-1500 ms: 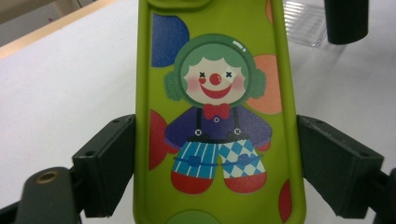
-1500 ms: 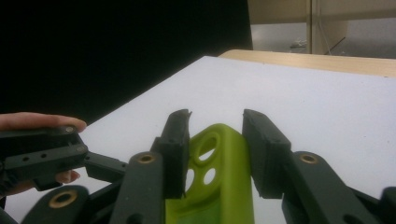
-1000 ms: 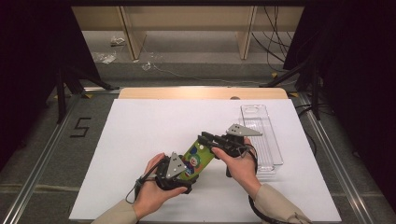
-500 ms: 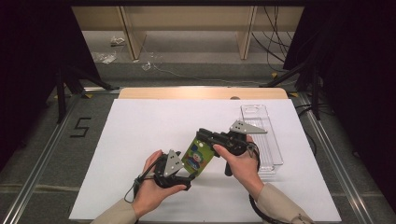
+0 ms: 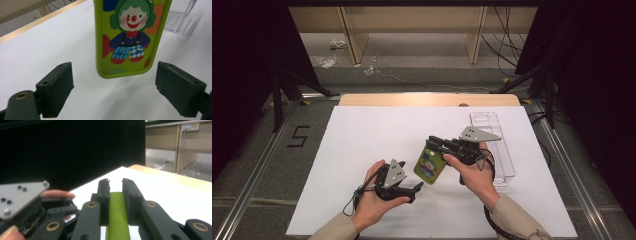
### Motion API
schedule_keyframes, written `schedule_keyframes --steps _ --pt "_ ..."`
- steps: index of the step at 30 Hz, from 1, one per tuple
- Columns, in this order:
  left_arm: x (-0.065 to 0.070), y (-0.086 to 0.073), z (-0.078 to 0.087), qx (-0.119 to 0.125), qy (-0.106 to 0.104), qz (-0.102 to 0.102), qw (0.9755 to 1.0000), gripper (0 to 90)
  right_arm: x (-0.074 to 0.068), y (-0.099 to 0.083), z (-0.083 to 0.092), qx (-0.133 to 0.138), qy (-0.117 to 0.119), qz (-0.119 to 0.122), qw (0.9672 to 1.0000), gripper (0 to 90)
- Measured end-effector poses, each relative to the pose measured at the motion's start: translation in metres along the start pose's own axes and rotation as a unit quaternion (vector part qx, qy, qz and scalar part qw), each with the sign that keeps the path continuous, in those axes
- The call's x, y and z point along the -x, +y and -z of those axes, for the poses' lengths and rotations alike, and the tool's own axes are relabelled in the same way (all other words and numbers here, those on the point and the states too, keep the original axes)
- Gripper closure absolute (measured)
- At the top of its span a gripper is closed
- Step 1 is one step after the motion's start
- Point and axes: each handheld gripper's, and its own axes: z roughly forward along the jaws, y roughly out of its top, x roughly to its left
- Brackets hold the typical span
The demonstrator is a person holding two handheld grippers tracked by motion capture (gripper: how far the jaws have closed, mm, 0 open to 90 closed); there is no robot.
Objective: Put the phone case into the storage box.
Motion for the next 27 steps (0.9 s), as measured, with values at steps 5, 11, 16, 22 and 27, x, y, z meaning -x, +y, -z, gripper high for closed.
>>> schedule_keyframes --steps 5,11,16,22,27 --pt "-0.0009 -0.0001 0.0001 0.001 0.001 0.001 1.0000 14.7 -0.0015 0.0038 0.0020 -0.013 0.003 0.014 0.9998 77.6" --pt "-0.0017 -0.0005 -0.0005 0.001 -0.006 0.003 1.0000 15.2 0.0005 0.0024 0.0017 -0.023 0.009 0.014 0.9996 77.6" --pt "-0.0036 -0.0013 -0.0011 0.004 -0.010 0.006 0.9999 15.3 0.0012 0.0030 0.0025 -0.028 0.014 0.015 0.9994 77.6" --pt "-0.0038 -0.0014 -0.0016 0.007 -0.016 0.004 0.9998 15.5 0.0014 0.0036 0.0031 -0.033 0.019 0.014 0.9992 77.6" --pt "-0.0049 -0.0014 -0.0023 0.008 -0.025 0.001 0.9997 16.3 0.0016 0.0039 0.0035 -0.039 0.025 0.014 0.9988 77.6"
